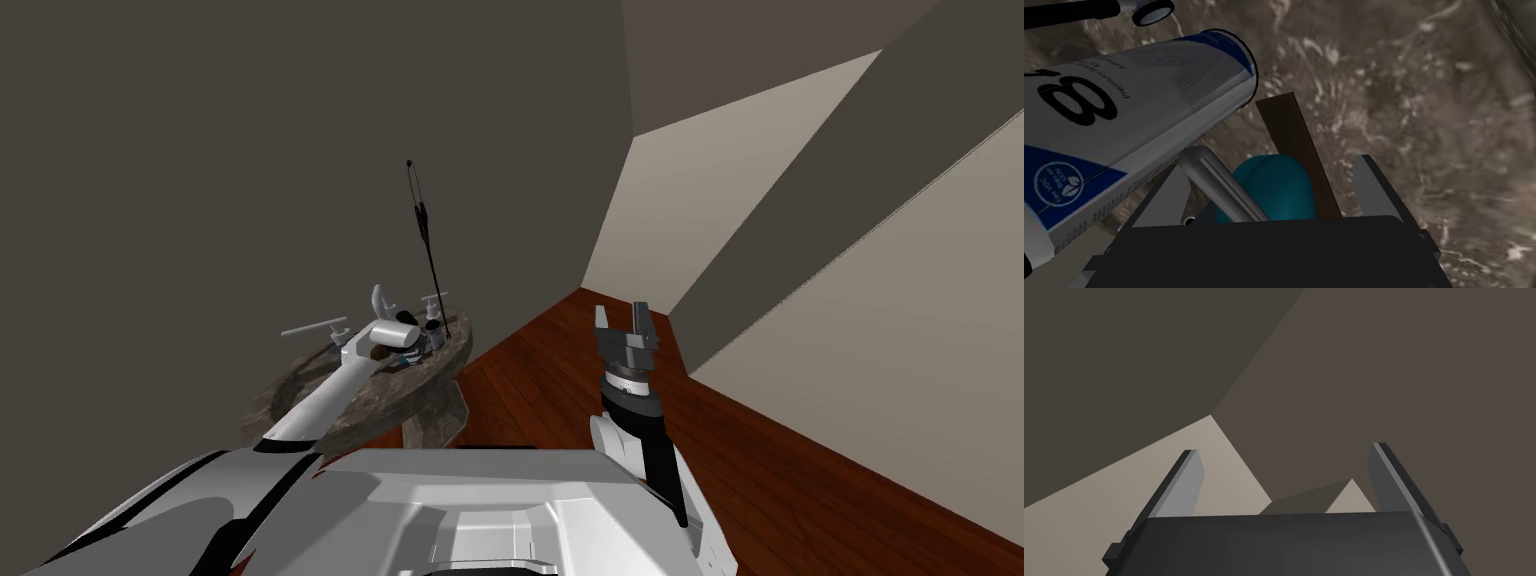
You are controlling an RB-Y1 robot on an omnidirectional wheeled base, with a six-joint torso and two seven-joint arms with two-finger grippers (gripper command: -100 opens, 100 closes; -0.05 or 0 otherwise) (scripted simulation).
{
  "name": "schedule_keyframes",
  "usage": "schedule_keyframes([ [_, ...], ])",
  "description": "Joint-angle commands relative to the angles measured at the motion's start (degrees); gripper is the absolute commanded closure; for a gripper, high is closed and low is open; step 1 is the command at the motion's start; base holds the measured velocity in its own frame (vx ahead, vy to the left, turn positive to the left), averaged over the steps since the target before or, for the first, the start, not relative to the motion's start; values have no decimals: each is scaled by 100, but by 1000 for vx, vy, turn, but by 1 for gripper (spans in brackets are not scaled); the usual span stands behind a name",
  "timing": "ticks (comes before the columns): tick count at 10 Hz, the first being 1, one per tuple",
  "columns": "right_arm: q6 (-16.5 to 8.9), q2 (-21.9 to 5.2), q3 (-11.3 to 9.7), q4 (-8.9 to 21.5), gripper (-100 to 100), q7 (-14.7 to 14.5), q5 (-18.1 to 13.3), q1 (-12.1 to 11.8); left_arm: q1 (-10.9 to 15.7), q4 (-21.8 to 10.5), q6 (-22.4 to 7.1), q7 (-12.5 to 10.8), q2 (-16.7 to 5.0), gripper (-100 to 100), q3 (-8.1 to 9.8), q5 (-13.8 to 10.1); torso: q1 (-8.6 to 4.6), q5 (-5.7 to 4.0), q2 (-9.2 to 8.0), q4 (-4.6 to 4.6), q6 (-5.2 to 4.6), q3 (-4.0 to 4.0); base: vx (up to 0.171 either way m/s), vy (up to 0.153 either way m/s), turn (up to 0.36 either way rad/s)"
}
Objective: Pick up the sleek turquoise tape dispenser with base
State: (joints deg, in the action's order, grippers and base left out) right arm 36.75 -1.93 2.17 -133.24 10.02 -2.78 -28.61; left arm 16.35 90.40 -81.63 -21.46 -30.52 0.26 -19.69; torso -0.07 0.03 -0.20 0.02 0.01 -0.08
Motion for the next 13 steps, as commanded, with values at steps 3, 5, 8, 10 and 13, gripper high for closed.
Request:
schedule_keyframes([
  [3,0,0,0,0,0,0,0,-1,217,-560,373,40,-339,-100,-37,-319,14,8,19,14,10,15,-34,-29,-85],
  [5,0,0,0,0,0,0,0,0,217,-965,462,40,-377,-100,-37,-324,0,9,3,12,1,7,-73,-42,-59],
  [8,0,0,0,0,0,0,0,0,423,-1440,822,87,-710,-100,-54,-622,10,12,13,17,0,15,-49,-30,-131],
  [10,0,0,1,0,0,0,0,-1,629,-1919,1136,133,-978,-100,-71,-900,13,13,8,16,9,11,-74,-44,-133],
  [13,0,0,1,0,0,0,0,-1,629,-2406,1182,133,-1044,-100,-71,-921,14,13,6,15,10,10,-47,-32,-40],
])
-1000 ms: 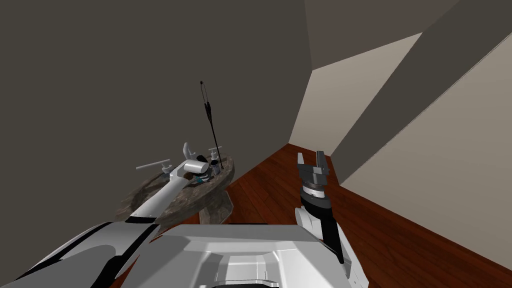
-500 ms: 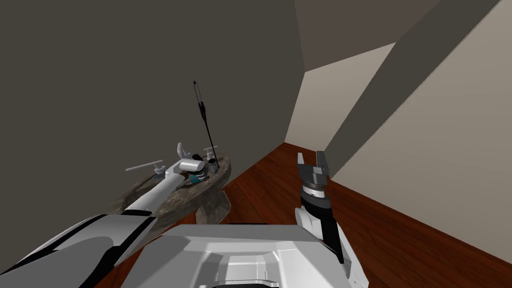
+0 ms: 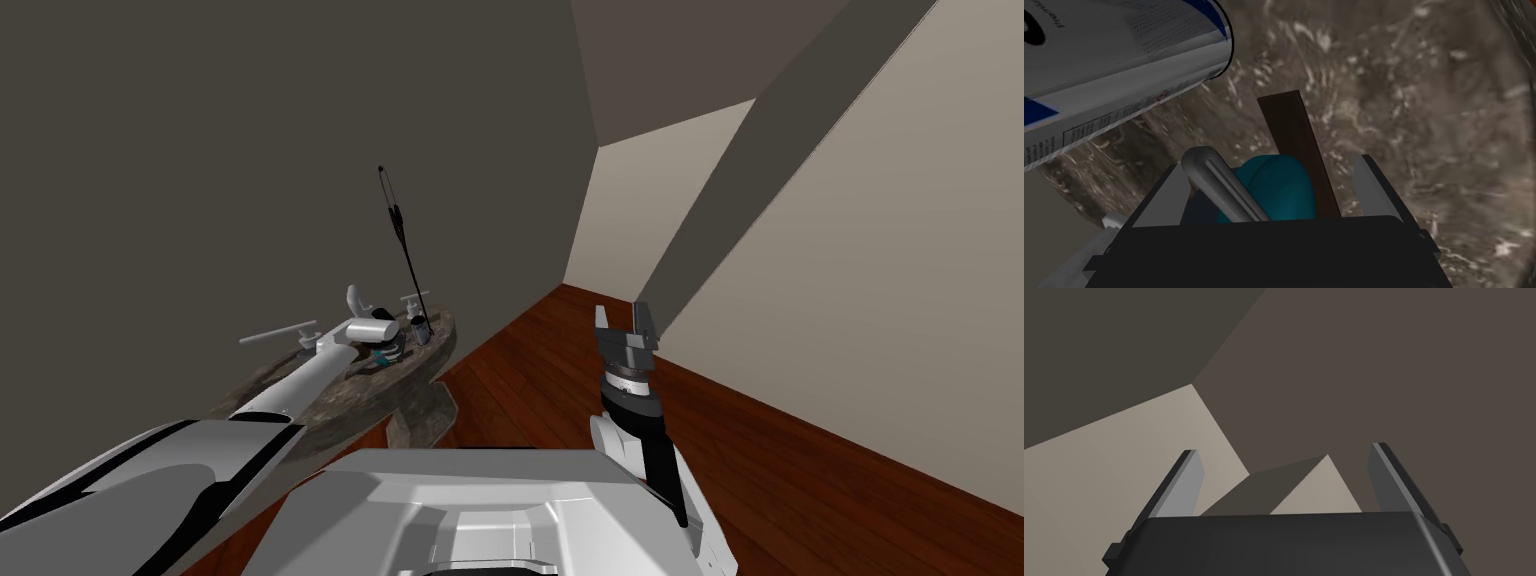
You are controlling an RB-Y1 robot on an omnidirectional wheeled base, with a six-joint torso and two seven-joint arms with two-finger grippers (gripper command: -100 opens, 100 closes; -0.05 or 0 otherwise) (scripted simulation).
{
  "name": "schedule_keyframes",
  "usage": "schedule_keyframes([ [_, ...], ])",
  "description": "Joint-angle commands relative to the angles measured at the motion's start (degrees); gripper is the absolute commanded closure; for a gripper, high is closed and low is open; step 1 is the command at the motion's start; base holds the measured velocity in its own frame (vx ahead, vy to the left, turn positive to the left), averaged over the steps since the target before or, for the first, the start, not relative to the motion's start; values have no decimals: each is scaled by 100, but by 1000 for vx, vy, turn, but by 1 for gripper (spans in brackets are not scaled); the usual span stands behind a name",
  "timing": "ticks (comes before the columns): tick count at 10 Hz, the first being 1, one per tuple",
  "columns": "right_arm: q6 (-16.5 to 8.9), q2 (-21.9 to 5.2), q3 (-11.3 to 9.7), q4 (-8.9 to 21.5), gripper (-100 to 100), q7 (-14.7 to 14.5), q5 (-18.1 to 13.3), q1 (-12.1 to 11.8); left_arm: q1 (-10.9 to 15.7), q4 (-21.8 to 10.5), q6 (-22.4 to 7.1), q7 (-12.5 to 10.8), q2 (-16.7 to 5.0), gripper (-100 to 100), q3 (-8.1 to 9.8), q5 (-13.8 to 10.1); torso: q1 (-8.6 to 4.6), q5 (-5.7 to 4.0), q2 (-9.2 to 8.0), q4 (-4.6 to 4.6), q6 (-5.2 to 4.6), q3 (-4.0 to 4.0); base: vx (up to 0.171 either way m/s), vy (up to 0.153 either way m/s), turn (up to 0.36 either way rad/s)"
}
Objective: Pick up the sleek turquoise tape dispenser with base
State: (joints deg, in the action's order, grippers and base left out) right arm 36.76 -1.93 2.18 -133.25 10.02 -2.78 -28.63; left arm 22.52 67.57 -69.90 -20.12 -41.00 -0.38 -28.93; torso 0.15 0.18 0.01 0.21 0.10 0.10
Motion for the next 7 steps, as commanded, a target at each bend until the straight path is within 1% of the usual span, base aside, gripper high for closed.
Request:
schedule_keyframes([
  [1,0,0,0,0,0,0,0,0,12,-200,10,0,4,-100,-7,3,0,0,0,0,0,0,13,0,4],
  [2,0,0,0,0,0,0,0,0,218,-453,304,46,-284,-100,-24,-288,5,1,9,2,-1,6,-66,-49,-299],
  [3,0,0,-1,0,0,0,0,2,218,-665,370,46,-330,-100,-24,-296,-12,-3,-9,-1,-10,-4,-84,-55,-159],
  [4,0,0,0,0,0,0,0,1,218,-830,370,46,-330,-100,-24,-296,-15,-4,-19,-4,-1,-10,-41,-32,32],
  [5,0,0,0,0,0,0,0,0,424,-1096,672,93,-588,-100,-41,-569,-7,-2,-12,-3,1,-7,-81,-73,-230],
  [6,0,0,-1,0,0,0,0,2,424,-1168,730,93,-664,-100,-41,-594,-22,-5,-21,-5,-8,-11,-84,-57,-158],
  [7,0,0,0,0,0,0,0,1,424,-1262,730,93,-664,-100,-41,-594,-18,-6,-23,-6,-2,-14,-37,-26,-6],
])
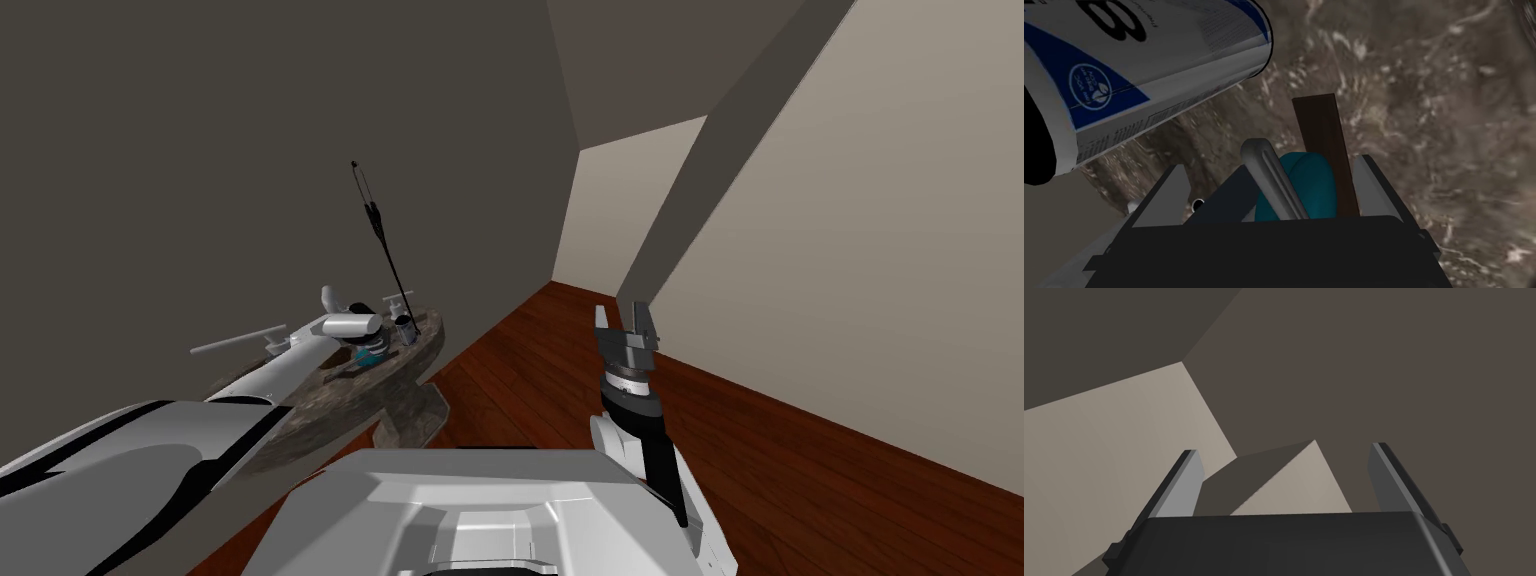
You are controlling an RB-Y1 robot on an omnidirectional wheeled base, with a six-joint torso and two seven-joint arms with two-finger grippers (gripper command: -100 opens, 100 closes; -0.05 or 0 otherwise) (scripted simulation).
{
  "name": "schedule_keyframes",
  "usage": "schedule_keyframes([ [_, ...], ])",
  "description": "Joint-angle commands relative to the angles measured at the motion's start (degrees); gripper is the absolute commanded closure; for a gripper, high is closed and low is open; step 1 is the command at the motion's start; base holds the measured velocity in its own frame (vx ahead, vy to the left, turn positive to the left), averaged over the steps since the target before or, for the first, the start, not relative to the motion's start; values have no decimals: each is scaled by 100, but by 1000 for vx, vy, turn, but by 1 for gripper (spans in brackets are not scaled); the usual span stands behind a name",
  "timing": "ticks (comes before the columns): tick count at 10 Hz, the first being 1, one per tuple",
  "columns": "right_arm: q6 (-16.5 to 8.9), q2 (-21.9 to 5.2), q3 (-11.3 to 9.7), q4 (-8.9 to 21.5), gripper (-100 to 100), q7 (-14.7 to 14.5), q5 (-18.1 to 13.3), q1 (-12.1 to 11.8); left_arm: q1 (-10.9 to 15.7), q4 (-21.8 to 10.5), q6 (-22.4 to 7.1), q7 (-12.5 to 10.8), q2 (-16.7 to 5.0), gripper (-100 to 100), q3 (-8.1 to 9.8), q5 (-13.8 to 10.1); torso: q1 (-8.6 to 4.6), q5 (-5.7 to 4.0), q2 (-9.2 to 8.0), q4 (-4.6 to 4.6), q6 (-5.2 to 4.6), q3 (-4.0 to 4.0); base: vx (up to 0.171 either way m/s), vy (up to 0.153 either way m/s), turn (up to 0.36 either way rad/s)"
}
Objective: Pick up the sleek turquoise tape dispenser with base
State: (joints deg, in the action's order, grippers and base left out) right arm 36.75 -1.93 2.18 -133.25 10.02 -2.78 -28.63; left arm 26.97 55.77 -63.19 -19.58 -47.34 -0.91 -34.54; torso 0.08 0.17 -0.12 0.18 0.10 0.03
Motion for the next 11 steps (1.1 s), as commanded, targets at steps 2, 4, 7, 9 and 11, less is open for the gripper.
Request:
schedule_keyframes([
  [2,0,0,0,0,0,0,0,0,185,-583,382,85,-286,-100,-5,-305,8,2,12,3,0,7,-26,-30,-142],
  [4,0,0,0,0,0,0,0,0,185,-1073,418,85,-365,-100,-5,-332,-10,-2,-2,0,0,-1,-53,-54,-62],
  [7,0,0,0,0,0,0,0,-1,171,-1052,409,103,-381,100,8,-349,12,3,14,3,-1,8,-5,-4,13],
  [9,0,0,0,0,0,0,0,-1,175,-1047,409,105,-383,100,8,-348,17,8,20,7,1,13,0,0,0],
  [11,0,0,0,0,0,0,0,-1,175,-1047,410,106,-382,100,8,-347,20,9,22,7,1,14,0,0,0],
])
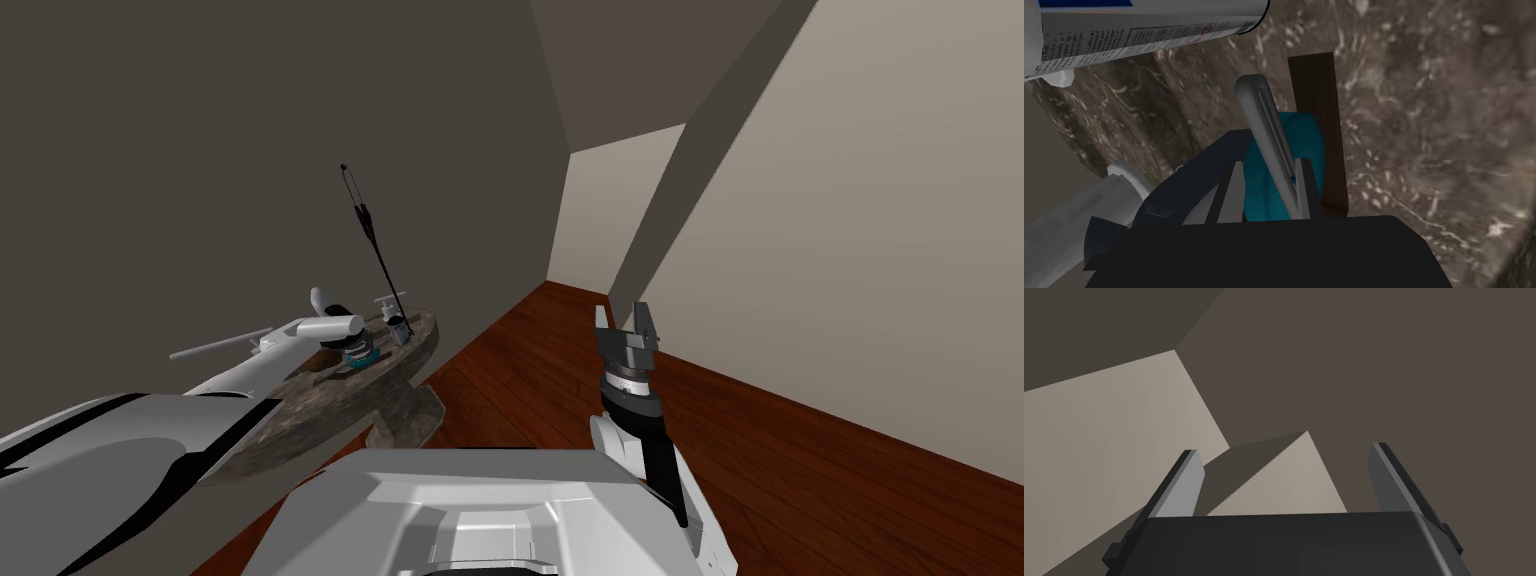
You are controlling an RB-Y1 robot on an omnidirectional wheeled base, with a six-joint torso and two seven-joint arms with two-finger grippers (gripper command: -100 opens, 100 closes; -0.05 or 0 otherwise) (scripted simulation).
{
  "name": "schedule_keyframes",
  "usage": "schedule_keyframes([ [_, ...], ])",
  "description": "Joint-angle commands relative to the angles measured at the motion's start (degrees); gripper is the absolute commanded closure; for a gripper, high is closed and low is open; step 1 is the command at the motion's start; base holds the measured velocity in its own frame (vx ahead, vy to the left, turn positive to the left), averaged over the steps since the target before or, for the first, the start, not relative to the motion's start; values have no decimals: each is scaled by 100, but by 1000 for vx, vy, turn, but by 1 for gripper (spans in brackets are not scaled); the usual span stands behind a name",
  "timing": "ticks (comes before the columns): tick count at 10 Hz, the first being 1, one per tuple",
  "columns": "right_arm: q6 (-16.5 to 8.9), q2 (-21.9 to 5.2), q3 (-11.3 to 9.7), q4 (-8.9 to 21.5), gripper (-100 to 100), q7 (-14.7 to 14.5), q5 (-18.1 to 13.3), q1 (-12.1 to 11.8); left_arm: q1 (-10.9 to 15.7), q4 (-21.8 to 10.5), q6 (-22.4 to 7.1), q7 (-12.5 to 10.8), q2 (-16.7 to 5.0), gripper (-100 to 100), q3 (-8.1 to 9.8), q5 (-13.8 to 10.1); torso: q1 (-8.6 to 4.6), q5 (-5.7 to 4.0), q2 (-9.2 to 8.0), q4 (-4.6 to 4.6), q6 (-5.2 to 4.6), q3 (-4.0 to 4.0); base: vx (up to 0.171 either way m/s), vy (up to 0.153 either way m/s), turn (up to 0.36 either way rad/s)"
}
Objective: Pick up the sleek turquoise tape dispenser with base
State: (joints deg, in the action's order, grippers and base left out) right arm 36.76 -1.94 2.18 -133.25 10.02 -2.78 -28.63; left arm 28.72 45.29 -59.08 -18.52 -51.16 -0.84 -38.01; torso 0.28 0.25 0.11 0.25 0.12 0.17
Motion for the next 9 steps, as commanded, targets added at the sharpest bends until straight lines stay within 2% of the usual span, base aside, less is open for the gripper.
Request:
schedule_keyframes([
  [1,0,0,0,0,0,0,0,0,0,0,0,0,0,0,0,0,0,0,0,0,0,0,0,0,0],
  [2,0,0,0,0,0,0,0,0,-195,286,-286,-68,287,100,4,286,0,0,0,0,0,0,76,83,262],
  [3,0,0,1,0,0,0,0,-2,-195,593,-352,-68,351,100,4,314,31,23,11,21,29,14,90,87,148],
  [4,0,-1,1,0,0,0,0,-1,-401,781,-583,-114,554,100,21,560,49,34,24,27,17,24,108,101,227],
  [5,0,0,1,0,0,0,0,-2,-401,841,-687,-114,685,100,21,613,79,57,35,53,48,42,111,75,137],
  [6,0,-1,1,0,0,0,0,-1,-401,1334,-712,-114,685,100,21,613,98,94,32,82,59,56,45,24,53],
  [7,0,0,0,0,0,0,0,0,-608,1477,-957,-160,935,100,38,911,92,104,30,86,40,58,75,58,203],
  [8,0,0,1,0,0,0,0,-1,-608,1651,-1040,-160,1019,100,38,911,107,127,36,110,61,71,79,54,156],
  [9,0,0,0,0,0,0,0,-1,-608,1693,-1072,-160,1019,100,38,911,122,145,41,125,61,82,31,22,23],
])
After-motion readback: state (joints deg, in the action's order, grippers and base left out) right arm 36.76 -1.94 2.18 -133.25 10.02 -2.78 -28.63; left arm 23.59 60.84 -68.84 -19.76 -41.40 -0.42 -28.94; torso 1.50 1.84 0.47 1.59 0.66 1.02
